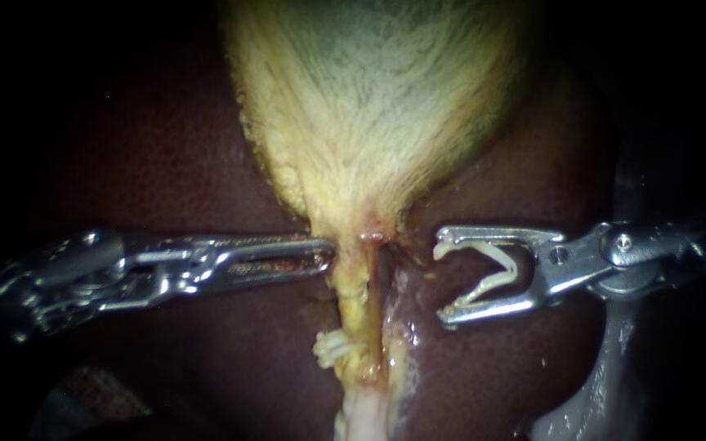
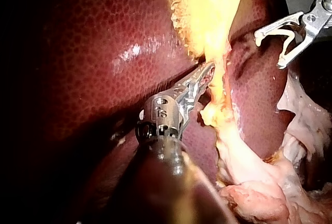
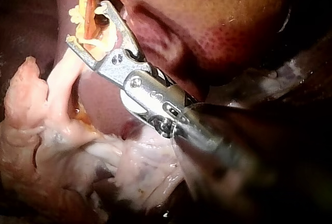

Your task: Clipping third clip left tube

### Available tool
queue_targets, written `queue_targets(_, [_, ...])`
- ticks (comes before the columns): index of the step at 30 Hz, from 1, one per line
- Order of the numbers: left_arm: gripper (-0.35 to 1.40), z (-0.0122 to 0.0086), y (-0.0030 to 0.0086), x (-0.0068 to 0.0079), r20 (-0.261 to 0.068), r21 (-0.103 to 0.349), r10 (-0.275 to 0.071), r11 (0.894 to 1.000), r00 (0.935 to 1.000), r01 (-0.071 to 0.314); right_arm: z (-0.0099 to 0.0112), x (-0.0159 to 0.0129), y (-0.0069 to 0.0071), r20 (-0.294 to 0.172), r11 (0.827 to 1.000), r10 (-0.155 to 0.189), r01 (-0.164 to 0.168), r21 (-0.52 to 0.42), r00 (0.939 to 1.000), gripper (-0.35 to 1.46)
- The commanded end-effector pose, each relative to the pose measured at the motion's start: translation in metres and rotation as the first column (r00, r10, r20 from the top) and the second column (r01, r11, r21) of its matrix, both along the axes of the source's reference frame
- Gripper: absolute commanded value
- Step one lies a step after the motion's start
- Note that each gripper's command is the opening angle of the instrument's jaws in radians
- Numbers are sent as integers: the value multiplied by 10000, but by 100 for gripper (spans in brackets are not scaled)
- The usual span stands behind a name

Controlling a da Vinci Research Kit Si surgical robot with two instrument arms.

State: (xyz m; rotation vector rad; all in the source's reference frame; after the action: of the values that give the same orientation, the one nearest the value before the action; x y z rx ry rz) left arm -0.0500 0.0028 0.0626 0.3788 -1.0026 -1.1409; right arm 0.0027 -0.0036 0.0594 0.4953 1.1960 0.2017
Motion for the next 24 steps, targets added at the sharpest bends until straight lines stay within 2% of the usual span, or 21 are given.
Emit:
queue_targets(1, [-35, -1, 0, 1, 1, 0, -1, 10000, 10000, 1, 0, 2, -1, 0, 10000, 7, -7, 2, 10000, 60])
queue_targets(4, [-35, -4, 0, 6, 22, 13, 25, 10000, 10000, -25, 2, 11, -5, -17, 10000, -19, 19, -6, 10000, 60])
queue_targets(7, [-35, -8, 2, 19, 76, 48, 93, 9999, 9999, -93, 8, 24, -13, -19, 9996, -58, 58, 269, 10000, 60])
queue_targets(10, [-35, -14, 5, 35, -14, 25, -5, 10000, 10000, 5, 18, 42, -26, 110, 9956, 24, -34, 935, 9999, 60])
queue_targets(15, [-35, -23, 7, 59, -95, 14, -92, 10000, 9999, 92, 43, 78, -46, 393, 9754, 126, -209, 2194, 9991, 58])
queue_targets(20, [-35, -28, 9, 67, -130, 17, -134, 9999, 9998, 134, 71, 103, -57, 570, 9607, 167, -318, 2756, 9982, 57])
queue_targets(24, [-35, -31, 7, 66, -141, 18, -151, 9999, 9998, 151, 92, 113, -54, 679, 9562, 263, -449, 2893, 9973, 56])
